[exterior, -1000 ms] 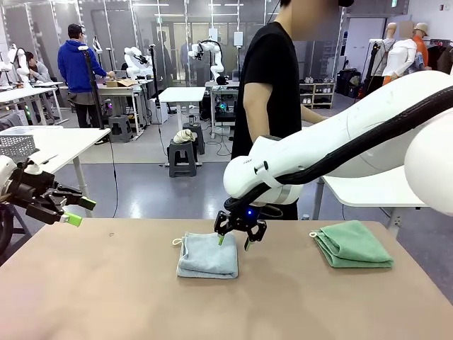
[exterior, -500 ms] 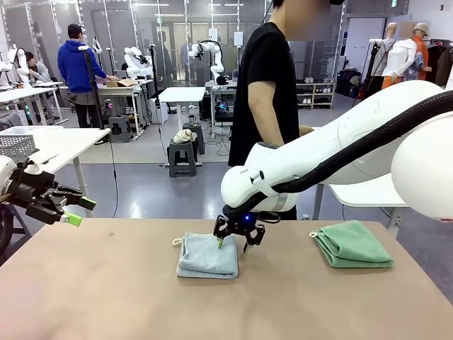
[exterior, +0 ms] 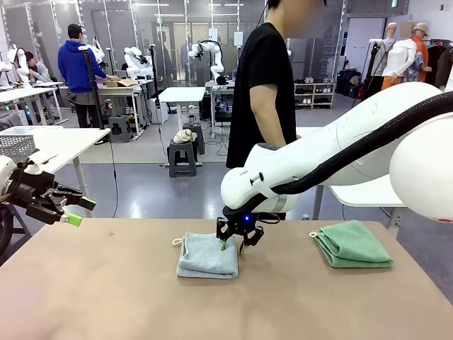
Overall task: Fold the towels and place them in the basket.
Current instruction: Stack the folded Towel with hook on the right side of the table.
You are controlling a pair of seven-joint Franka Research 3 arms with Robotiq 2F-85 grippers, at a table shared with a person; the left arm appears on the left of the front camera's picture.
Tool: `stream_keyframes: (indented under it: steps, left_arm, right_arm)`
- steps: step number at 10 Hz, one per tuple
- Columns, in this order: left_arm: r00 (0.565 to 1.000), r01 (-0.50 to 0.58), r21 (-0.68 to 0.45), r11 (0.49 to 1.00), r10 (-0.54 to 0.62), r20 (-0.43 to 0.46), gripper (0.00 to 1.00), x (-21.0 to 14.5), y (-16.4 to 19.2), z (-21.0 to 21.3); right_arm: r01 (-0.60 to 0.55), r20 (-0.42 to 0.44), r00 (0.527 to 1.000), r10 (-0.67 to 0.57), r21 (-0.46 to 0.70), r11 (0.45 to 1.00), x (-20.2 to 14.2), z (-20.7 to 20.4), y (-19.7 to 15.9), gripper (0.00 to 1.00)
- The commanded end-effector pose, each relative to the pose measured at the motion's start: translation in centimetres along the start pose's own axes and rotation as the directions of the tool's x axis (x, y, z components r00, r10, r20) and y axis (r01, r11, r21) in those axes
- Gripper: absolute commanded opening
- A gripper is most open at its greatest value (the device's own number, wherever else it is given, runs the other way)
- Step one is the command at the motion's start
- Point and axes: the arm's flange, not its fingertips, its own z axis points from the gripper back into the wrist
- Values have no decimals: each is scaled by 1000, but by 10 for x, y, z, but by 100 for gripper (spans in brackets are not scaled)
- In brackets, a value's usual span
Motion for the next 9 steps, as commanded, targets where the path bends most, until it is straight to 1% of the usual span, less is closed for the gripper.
stream_keyframes:
  steps: [1, 2, 3, 4, 5, 7, 8, 9]
  left_arm:
    - [1000, 3, 5, 1000, -3, -3, 100, 1, -3, 1]
    - [1000, 3, 5, 1000, -3, -3, 100, 1, -3, 1]
    - [1000, 3, 5, 1000, -3, -3, 100, 1, -3, 1]
    - [1000, 3, 5, 1000, -3, -3, 100, 1, -3, 1]
    - [1000, 3, 5, 1000, -3, -3, 100, 1, -3, 1]
    - [1000, 3, 5, 1000, -3, -3, 100, 1, -3, 1]
    - [1000, 3, 5, 1000, -3, -3, 100, 1, -3, 1]
    - [1000, 3, 5, 1000, -3, -3, 100, 1, -3, 1]
  right_arm:
    - [19, 28, 999, -19, -10, 1000, 2, -4, 2, 41]
    - [17, 27, 999, -17, -10, 1000, 2, -4, 2, 7]
    - [13, 22, 1000, -13, -13, 1000, 1, -4, 3, 21]
    - [10, 13, 1000, -10, -21, 1000, 0, -3, 4, 0]
    - [-4, -5, 1000, 4, -29, 1000, -1, -3, 5, 1]
    - [-25, -14, 1000, 24, -46, 999, 0, 0, 6, 0]
    - [27, 25, 999, -25, -63, 998, 3, 0, 5, 0]
    - [-21, -6, 1000, 21, -12, 1000, -1, 0, 4, 0]
